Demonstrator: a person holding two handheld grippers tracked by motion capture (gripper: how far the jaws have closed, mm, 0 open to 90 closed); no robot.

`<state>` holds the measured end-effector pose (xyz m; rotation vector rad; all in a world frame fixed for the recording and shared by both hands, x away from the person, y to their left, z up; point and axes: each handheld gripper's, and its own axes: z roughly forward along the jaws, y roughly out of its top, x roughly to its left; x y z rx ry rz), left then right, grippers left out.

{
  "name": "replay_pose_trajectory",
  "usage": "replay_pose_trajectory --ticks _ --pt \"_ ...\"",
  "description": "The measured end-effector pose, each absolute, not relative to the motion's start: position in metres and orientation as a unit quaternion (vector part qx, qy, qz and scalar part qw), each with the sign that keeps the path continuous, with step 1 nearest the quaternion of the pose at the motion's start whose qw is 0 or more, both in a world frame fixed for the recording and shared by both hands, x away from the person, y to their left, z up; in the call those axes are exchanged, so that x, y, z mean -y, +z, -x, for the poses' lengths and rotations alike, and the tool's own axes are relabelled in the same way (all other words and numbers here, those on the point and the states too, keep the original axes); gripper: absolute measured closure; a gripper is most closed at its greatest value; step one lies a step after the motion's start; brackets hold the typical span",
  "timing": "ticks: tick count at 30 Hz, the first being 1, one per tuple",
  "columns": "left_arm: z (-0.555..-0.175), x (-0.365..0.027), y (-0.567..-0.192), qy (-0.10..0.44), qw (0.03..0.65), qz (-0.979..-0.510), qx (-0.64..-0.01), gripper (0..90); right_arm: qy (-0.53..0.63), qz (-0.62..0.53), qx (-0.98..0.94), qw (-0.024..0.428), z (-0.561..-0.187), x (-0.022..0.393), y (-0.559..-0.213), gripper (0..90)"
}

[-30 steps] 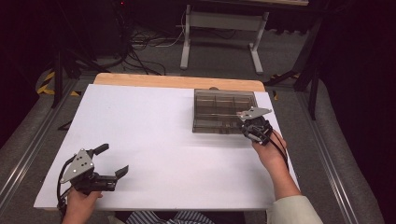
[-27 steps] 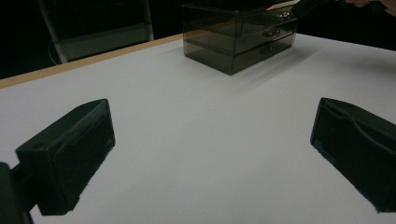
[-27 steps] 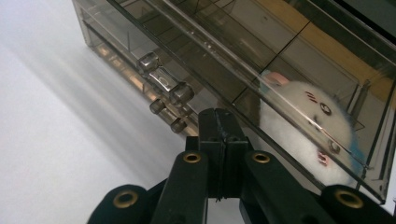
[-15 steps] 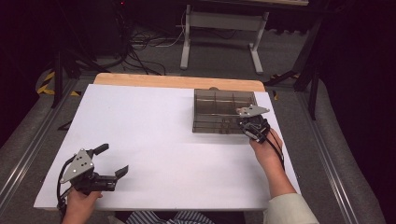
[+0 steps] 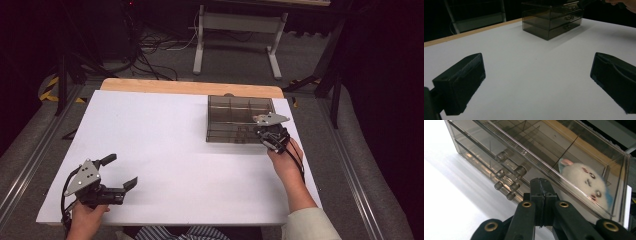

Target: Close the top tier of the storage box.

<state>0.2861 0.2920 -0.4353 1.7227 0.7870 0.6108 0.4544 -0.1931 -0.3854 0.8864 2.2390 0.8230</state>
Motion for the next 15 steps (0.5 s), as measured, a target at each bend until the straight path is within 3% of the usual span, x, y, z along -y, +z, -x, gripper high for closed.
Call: replay_pose_trajectory --ticks 8,13,14,15 --pt "-0.287 -0.292 -0.436 0.257 0.544 -0.727 -0.331 0.7 0.348 -0.317 -0.836 0.282 -0.439 0.198 -0.372 81.4" --pt "-0.287 -0.291 -0.436 0.256 0.545 -0.727 -0.331 0.7 0.393 -0.302 -0.833 0.245 -0.426 0.202 -0.367 62.7" --pt "-0.287 -0.291 -0.436 0.256 0.545 -0.727 -0.331 0.7 0.393 -0.302 -0.833 0.245 -0.426 0.202 -0.367 62.7" --pt "-0.287 -0.291 -0.436 0.255 0.546 -0.726 -0.331 0.7 0.402 -0.298 -0.832 0.238 -0.423 0.203 -0.366 55.9"
